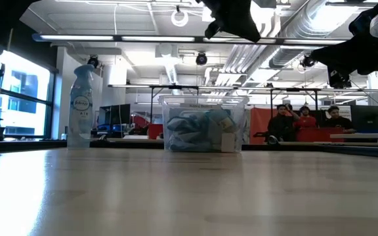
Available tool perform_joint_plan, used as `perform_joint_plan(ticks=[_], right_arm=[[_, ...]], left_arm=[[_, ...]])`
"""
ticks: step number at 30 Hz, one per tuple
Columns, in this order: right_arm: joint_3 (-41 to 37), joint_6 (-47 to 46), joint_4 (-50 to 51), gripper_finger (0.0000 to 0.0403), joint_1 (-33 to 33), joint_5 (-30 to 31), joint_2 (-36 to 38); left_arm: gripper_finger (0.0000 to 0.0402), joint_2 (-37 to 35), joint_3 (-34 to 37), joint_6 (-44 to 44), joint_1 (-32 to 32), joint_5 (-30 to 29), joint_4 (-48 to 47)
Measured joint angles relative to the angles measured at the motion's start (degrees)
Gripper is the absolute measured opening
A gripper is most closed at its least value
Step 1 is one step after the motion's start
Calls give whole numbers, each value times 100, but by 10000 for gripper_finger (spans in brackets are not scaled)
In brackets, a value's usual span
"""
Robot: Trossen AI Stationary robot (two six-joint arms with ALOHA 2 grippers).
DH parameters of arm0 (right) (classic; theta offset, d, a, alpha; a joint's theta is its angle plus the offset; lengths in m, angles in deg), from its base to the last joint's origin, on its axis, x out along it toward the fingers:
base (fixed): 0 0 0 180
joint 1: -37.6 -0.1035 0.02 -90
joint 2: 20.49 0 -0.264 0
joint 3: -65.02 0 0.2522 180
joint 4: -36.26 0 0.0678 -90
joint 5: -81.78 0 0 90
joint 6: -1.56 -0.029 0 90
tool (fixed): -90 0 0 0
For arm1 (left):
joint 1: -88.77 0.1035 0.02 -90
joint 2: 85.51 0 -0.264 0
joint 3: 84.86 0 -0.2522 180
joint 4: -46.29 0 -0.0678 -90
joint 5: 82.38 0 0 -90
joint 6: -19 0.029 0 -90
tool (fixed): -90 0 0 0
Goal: Sort microfiber towel by color & place in baskets
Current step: Return to Home Position
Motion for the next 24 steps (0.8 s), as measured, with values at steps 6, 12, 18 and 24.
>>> perform_joint_plan(ticks=[6,12,18,24], right_arm=[[0,0,-1,0,1,0,0],[0,1,-1,0,1,0,0],[0,1,0,0,-1,0,0],[0,-1,1,0,1,0,0]], left_arm=[[0,-52,4,334,-118,1,-435],[0,-50,4,642,-165,42,-1153],[0,-50,7,1080,-274,39,-1689],[0,-122,59,1438,-334,283,-2119]])
